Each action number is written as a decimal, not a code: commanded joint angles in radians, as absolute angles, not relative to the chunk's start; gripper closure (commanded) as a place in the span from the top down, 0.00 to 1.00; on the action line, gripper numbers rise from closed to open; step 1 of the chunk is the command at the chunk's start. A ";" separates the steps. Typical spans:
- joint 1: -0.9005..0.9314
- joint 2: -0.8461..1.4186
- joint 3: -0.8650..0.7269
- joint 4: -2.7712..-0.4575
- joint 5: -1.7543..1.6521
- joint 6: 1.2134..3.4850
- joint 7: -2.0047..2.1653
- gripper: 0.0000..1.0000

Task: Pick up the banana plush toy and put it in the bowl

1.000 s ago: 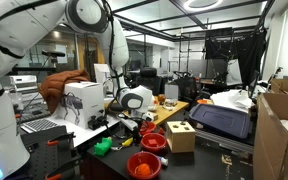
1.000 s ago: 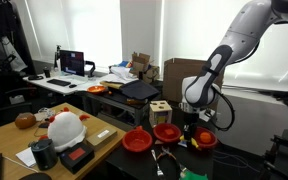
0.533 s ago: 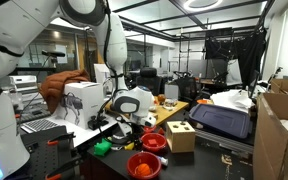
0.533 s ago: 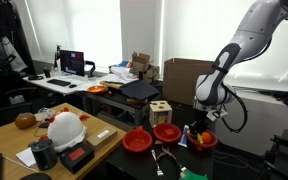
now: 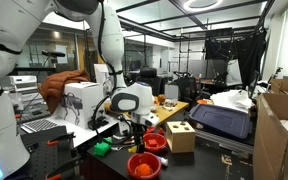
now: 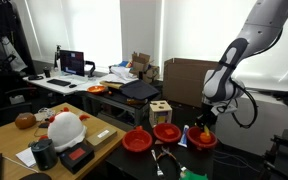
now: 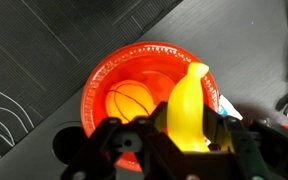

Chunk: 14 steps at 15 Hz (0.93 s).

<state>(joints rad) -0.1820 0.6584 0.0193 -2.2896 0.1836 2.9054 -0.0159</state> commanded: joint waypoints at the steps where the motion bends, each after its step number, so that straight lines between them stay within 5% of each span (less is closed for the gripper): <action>1: -0.093 0.644 -0.059 -2.298 0.163 2.899 0.083 0.08; 2: -0.085 0.649 -0.063 -2.293 0.167 2.899 0.094 0.49; 6: -0.055 0.649 -0.065 -2.313 0.170 2.933 0.118 0.81; 9: -0.042 0.647 -0.060 -2.328 0.170 2.953 0.122 0.99; 14: -0.121 0.610 0.060 -2.379 0.163 3.019 0.012 1.00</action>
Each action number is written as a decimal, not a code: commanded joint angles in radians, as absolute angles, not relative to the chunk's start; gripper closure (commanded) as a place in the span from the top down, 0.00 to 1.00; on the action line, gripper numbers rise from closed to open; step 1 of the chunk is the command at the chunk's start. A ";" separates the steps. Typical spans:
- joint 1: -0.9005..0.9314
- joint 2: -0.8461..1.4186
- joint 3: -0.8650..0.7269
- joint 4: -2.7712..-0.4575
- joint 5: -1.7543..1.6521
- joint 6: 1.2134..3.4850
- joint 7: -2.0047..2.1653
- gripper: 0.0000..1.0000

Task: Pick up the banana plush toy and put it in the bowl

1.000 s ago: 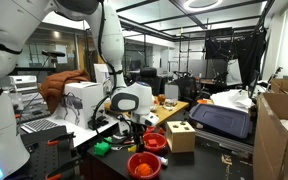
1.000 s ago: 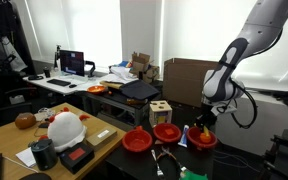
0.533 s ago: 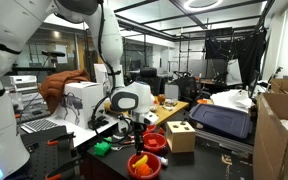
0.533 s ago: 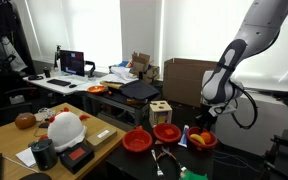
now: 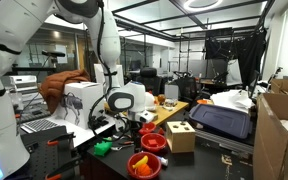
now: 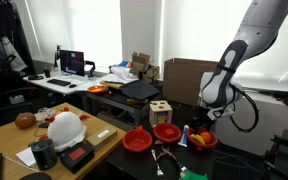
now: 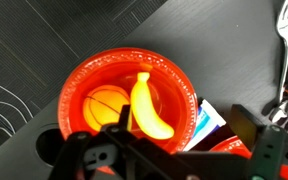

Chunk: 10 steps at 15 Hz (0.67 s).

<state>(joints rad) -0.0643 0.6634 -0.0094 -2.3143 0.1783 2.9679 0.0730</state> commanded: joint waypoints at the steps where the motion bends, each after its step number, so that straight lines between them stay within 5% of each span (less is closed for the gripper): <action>1: -0.139 0.593 0.090 -2.407 0.160 3.038 -0.014 1.00; 10: -0.650 0.345 0.589 -2.640 0.293 3.043 -0.282 1.00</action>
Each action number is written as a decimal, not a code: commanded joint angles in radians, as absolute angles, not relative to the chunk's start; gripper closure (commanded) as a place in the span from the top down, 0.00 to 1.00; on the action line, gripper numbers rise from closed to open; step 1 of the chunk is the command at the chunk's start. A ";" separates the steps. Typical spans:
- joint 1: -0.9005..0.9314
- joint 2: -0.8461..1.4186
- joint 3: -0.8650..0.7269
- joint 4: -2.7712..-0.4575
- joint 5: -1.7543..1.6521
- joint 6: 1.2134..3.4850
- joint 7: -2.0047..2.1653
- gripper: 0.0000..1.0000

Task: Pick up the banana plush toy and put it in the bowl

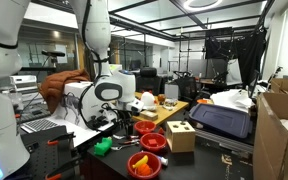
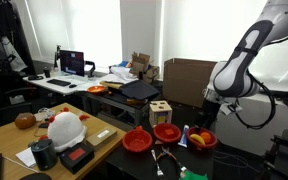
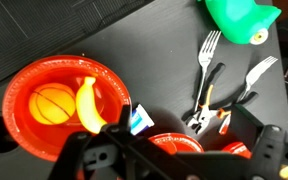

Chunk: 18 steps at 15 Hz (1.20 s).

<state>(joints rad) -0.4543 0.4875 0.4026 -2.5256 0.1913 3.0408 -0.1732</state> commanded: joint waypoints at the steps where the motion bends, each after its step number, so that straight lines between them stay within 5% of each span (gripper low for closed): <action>1: -0.724 0.349 0.645 -2.603 0.289 3.009 -0.290 1.00; 10: -1.109 0.200 1.064 -2.532 0.502 2.755 -0.341 1.00; 18: -1.228 -0.078 1.164 -2.495 0.669 2.437 -0.318 1.00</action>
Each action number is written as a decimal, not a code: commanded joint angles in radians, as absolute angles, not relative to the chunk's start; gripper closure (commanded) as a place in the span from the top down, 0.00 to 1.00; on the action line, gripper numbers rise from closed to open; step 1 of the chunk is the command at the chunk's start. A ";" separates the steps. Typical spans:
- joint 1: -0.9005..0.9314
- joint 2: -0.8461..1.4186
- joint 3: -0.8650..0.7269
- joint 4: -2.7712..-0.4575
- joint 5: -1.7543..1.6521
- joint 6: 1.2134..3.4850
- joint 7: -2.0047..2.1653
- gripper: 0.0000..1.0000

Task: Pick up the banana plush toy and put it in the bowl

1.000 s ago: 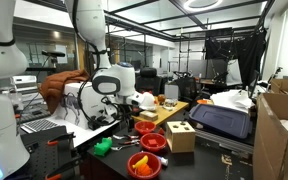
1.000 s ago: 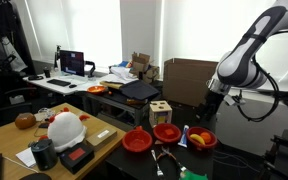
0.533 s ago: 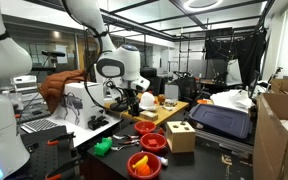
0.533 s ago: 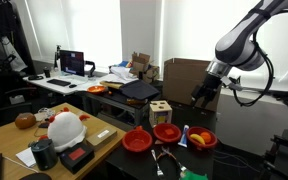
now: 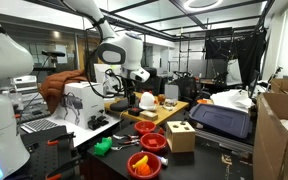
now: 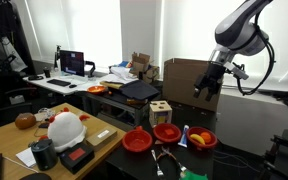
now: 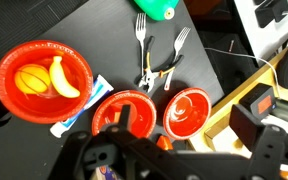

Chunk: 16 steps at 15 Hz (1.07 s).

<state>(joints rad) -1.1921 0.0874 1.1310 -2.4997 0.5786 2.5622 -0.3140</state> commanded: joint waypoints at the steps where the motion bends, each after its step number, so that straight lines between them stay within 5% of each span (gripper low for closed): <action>1: -1.222 -0.129 1.153 -2.490 0.696 2.392 -0.316 1.00; 6: -1.157 -0.339 1.047 -2.474 0.738 2.197 -0.304 1.00; 11: -0.704 -0.454 0.583 -2.542 0.592 2.117 -0.258 1.00; 12: -0.787 -0.528 0.654 -2.549 0.631 2.069 -0.311 1.00; 13: -0.573 -0.504 0.467 -2.568 0.534 2.104 -0.238 1.00; 16: -0.372 -0.559 0.289 -2.599 0.374 2.100 -0.180 1.00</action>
<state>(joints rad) -0.5687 -0.4830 0.4580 -2.5480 0.4979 2.1124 -0.2526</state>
